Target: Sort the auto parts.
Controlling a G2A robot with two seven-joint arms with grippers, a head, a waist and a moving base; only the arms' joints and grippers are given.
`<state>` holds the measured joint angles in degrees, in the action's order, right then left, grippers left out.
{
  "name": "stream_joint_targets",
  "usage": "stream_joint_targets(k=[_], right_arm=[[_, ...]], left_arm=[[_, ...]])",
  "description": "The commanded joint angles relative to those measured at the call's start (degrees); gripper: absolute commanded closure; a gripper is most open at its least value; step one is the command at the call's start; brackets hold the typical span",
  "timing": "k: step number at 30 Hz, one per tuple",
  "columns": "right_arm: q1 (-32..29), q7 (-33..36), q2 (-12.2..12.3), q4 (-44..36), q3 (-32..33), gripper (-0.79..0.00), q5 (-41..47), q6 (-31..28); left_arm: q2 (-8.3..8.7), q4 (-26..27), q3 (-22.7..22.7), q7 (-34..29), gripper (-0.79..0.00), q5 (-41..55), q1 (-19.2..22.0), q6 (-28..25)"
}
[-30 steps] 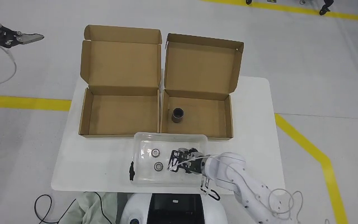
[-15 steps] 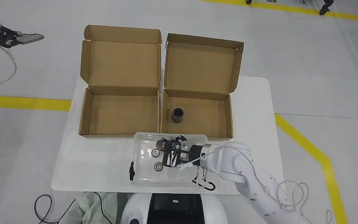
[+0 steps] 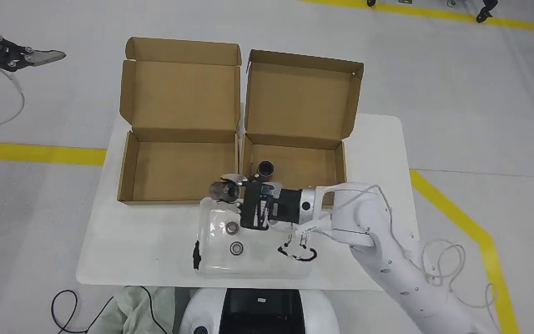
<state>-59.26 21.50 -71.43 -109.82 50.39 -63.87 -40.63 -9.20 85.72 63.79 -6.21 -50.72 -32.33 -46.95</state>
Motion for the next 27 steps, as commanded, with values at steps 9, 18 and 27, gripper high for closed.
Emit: stream_joint_targets(k=[9, 18, 27], right_arm=[[2.2, -6.26, 0.21, -2.88, 5.56, 0.0, 5.26, -0.7], [3.43, -8.96, 0.45, -6.42, 9.7, 0.0, 8.34, -0.69], [1.62, -8.68, 0.87, -10.73, 11.43, 0.0, 7.44, -0.47]], left_arm=[[0.0, 0.0, 0.0, 0.0, -0.785, 0.0, 0.0, 0.0], [0.0, 0.0, 0.0, 0.0, -0.785, 0.0, 0.0, 0.0], [0.0, 0.0, 0.0, 0.0, -0.785, 0.0, 0.0, 0.0]])
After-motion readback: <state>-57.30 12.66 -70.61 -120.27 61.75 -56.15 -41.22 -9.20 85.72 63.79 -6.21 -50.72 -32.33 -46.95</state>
